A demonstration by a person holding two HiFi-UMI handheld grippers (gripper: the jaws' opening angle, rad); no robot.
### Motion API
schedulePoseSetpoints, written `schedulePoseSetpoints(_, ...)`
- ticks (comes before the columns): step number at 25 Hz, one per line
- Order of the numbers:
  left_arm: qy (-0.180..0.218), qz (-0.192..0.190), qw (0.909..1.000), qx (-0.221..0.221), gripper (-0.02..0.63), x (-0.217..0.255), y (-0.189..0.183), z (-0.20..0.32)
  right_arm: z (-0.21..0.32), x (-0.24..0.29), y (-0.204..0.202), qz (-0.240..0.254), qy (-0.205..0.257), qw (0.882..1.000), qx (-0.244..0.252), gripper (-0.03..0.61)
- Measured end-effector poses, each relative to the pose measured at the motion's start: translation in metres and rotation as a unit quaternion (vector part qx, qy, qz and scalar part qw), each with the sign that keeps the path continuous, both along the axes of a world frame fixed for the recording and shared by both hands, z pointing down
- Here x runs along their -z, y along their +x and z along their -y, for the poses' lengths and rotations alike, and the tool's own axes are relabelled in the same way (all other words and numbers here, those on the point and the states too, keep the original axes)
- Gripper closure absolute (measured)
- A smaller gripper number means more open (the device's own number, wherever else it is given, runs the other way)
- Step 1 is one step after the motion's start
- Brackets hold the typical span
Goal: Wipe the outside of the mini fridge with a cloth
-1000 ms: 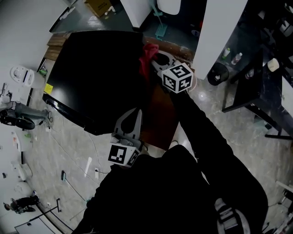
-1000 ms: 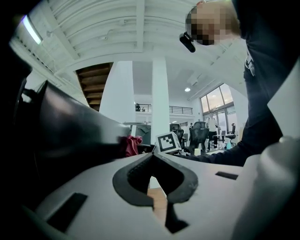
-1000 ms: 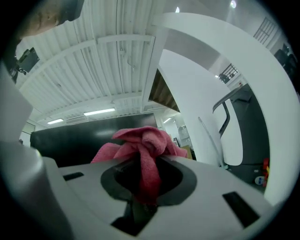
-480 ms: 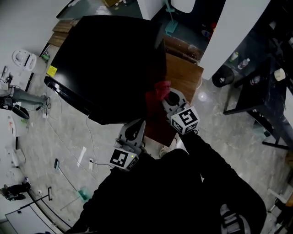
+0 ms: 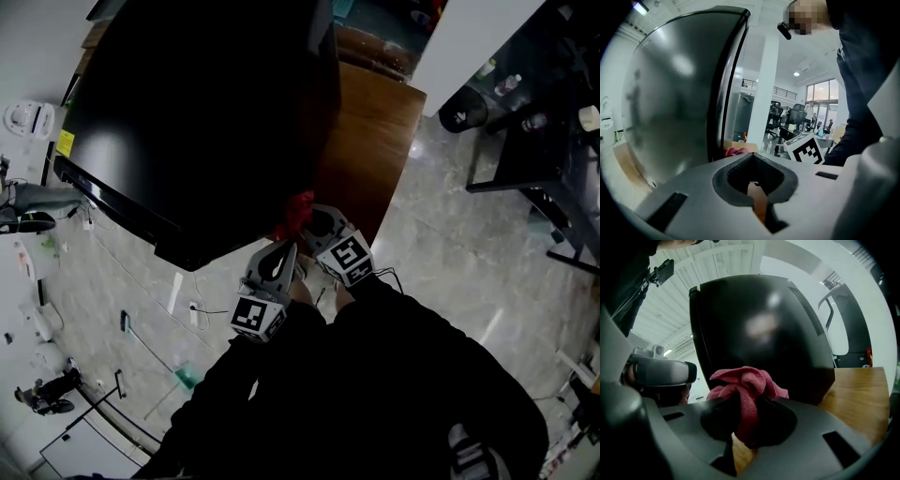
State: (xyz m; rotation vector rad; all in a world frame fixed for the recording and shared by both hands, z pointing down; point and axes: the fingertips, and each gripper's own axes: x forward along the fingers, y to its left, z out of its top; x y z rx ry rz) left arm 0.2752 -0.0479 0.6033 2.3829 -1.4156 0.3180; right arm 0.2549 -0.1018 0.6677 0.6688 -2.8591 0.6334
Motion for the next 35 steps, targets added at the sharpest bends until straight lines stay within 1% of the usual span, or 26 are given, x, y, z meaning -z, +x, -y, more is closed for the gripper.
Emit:
schedulePoseSetpoints(2,-0.005,0.001,1.0000,-0.004,0.607,-0.010,-0.002,0.001,0.003,-0.008,-0.003,0.005,-0.007,1.000,-0.004,0.497)
schedulePoseSetpoints(5,-0.008,0.003,0.9999,-0.012,0.607,-0.015,-0.002,0.005,0.009,-0.019,-0.002,-0.001,-0.020,1.000,-0.010,0.497)
schedulePoseSetpoints(8,-0.008,0.001,0.9996,-0.028,0.607,-0.015,0.006,0.011,0.025,-0.020,0.002,-0.007,-0.017,0.999,-0.027,0.497)
schedulePoseSetpoints(12,-0.001,-0.005,0.9992,-0.040,0.607,-0.011,0.027,0.029,0.060,-0.029,0.016,-0.017,-0.007,0.998,-0.055,0.497)
schedulePoseSetpoints(18,0.007,-0.006,0.9988,-0.048,0.607,-0.006,0.057,0.060,0.122,-0.038,0.038,-0.035,0.010,0.996,-0.077,0.499)
schedulePoseSetpoints(20,0.010,-0.012,0.9988,-0.046,0.607,-0.003,0.067,0.073,0.143,-0.041,0.046,-0.047,0.017,0.995,-0.082,0.499)
schedulePoseSetpoints(23,0.022,-0.015,0.9988,-0.042,0.607,0.008,0.080,0.092,0.176,-0.042,0.058,-0.071,0.030,0.993,-0.088,0.499)
schedulePoseSetpoints(29,0.042,0.002,0.9984,-0.037,0.607,0.038,0.102,0.123,0.243,-0.039,0.086,-0.110,0.044,0.987,-0.109,0.500)
schedulePoseSetpoints(33,0.053,0.002,0.9981,-0.031,0.607,0.055,0.102,0.124,0.254,-0.036,0.094,-0.122,0.051,0.985,-0.114,0.499)
schedulePoseSetpoints(35,0.057,-0.006,0.9977,-0.035,0.607,0.070,0.099,0.114,0.244,-0.014,0.100,-0.104,0.067,0.985,-0.120,0.499)
